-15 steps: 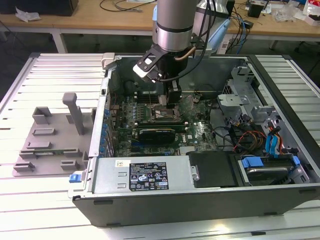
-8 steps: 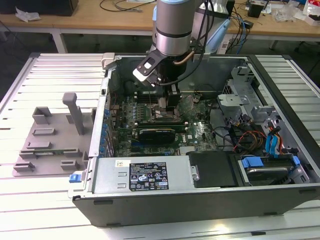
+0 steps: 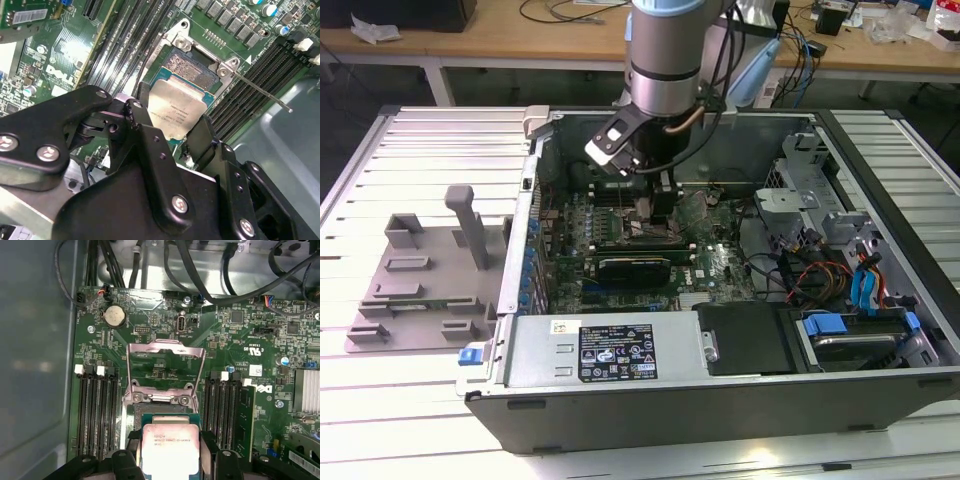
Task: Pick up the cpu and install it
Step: 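Place the cpu into insertion slot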
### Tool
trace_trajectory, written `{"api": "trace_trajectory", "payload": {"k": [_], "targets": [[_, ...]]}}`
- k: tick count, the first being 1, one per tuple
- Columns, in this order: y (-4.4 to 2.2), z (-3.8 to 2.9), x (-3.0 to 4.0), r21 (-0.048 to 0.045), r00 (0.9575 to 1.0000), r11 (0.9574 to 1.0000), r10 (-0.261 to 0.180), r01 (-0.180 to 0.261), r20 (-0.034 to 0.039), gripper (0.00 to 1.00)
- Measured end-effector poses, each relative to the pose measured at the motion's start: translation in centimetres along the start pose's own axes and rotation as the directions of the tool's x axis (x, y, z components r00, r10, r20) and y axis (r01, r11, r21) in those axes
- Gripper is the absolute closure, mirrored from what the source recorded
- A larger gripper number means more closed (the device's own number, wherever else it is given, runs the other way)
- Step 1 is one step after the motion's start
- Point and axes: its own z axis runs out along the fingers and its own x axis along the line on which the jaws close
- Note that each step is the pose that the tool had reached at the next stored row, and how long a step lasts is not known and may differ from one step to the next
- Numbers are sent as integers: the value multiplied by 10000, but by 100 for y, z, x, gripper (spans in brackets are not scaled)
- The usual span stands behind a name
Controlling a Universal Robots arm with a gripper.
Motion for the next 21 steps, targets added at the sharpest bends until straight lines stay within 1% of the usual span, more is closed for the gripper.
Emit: {"api": "trace_trajectory", "payload": {"k": [1,3,8,10,13,16,21], "targets": [[-1,8,5,0,10000,10000,39,-39,16,45],[-3,31,13,0,10000,10000,87,-87,22,45],[-7,86,30,2,9998,9998,216,-216,28,45],[-12,114,49,1,9997,9997,248,-248,28,45],[-26,175,67,2,9997,9997,257,-257,52,45],[-27,222,74,2,9997,9997,257,-257,61,45],[-38,287,83,5,9996,9997,255,-255,141,45]]}}
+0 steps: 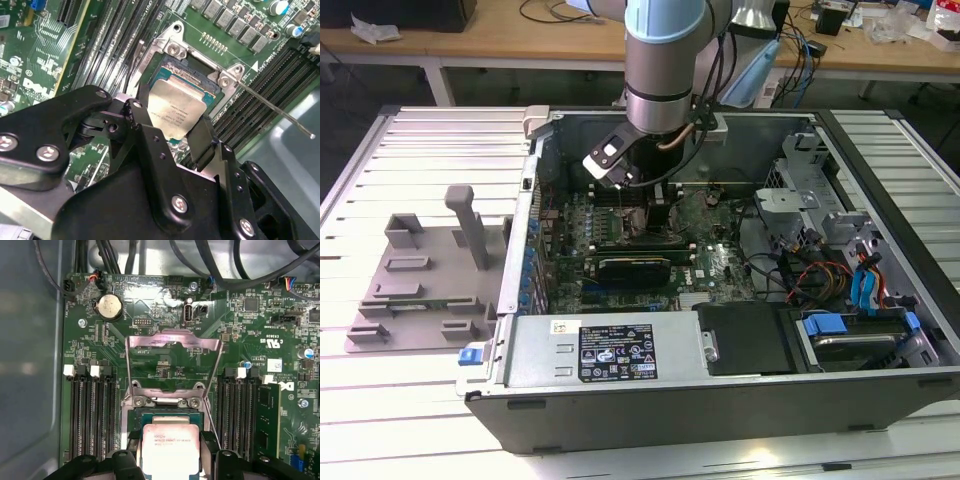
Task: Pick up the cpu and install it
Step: 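Place the cpu into insertion slot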
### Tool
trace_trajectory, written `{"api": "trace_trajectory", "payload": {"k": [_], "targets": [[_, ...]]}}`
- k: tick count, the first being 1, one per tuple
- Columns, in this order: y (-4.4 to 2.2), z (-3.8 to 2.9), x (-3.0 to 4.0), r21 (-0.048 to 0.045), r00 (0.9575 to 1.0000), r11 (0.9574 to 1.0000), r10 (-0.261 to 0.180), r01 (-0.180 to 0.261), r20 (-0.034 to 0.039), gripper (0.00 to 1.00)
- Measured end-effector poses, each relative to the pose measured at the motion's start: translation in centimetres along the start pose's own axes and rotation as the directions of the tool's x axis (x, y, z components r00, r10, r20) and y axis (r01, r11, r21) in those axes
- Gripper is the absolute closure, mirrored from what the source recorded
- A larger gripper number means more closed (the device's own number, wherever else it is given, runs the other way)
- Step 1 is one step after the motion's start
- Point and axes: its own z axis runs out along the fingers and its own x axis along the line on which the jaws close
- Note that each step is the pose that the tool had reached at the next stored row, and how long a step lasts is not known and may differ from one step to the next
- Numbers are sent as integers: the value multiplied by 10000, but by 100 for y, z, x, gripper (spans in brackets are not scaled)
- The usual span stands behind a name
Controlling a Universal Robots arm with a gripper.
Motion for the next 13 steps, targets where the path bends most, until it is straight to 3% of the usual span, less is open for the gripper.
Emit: {"api": "trace_trajectory", "payload": {"k": [13], "targets": [[-17,60,37,1,10000,10000,45,-45,13,45]]}}
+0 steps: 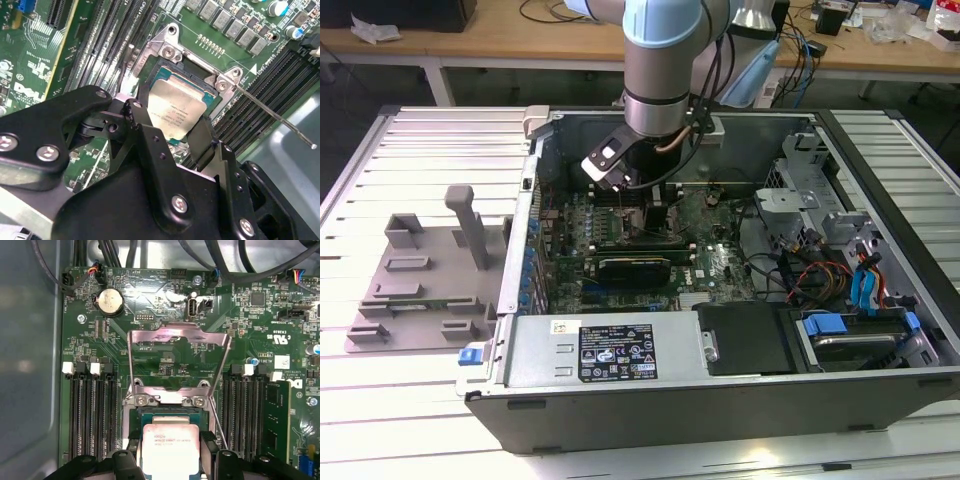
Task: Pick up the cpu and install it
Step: 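Place the cpu into insertion slot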
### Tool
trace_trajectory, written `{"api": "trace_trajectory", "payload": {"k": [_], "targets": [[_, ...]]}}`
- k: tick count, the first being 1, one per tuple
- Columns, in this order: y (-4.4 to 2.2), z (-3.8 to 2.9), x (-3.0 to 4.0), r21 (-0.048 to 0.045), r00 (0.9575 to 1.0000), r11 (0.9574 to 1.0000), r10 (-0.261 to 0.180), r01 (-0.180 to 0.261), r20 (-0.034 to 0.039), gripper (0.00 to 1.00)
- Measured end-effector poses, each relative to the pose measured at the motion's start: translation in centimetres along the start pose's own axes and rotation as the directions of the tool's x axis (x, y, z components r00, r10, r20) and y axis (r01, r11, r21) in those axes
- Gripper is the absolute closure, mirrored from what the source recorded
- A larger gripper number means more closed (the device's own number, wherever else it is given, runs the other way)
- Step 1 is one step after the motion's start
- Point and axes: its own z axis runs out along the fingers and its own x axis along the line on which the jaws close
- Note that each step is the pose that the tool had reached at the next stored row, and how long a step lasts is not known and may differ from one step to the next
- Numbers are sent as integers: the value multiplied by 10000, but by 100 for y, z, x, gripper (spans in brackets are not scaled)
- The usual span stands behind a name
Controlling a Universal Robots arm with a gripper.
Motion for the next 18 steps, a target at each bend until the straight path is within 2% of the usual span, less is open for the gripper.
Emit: {"api": "trace_trajectory", "payload": {"k": [6,18], "targets": [[-5,47,9,1,10000,10000,-1,1,3,45],[-6,52,10,-4,10000,10000,6,-6,1,45]]}}
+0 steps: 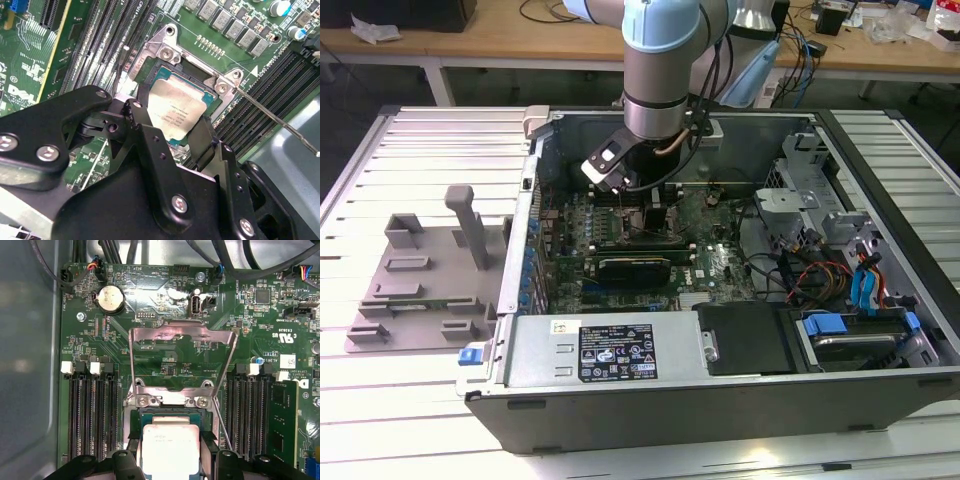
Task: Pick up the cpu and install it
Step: 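Place the cpu into insertion slot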
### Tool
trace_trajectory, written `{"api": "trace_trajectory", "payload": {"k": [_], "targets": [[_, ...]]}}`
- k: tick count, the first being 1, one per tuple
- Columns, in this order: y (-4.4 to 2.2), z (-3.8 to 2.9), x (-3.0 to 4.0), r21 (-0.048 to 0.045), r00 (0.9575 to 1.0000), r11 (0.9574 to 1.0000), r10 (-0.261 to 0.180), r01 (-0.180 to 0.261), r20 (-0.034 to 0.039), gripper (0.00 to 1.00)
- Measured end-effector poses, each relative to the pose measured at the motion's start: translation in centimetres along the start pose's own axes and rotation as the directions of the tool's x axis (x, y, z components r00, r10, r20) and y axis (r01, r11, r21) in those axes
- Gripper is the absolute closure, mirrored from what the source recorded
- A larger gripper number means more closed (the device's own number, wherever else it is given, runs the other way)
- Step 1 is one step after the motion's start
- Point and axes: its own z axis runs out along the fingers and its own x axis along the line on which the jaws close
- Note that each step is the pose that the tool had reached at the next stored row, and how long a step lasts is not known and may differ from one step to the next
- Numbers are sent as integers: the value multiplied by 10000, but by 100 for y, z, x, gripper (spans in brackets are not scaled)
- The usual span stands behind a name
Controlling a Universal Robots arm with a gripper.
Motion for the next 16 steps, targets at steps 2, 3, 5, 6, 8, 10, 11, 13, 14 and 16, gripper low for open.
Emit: {"api": "trace_trajectory", "payload": {"k": [2,3,5,6,8,10,11,13,14,16], "targets": [[-1,10,0,2,10000,10000,0,0,3,45],[0,11,0,1,10000,10000,0,0,2,45],[0,11,0,0,10000,10000,0,0,0,45],[0,12,0,0,10000,10000,0,0,1,45],[0,13,0,-2,10000,10000,0,0,0,45],[1,16,2,-6,10000,10000,0,0,-9,38],[0,14,1,-3,10000,10000,1,-1,-4,38],[0,13,0,0,10000,10000,0,0,0,38],[0,13,0,0,10000,10000,0,0,0,38],[0,-5,0,0,10000,10000,1,-1,1,38]]}}
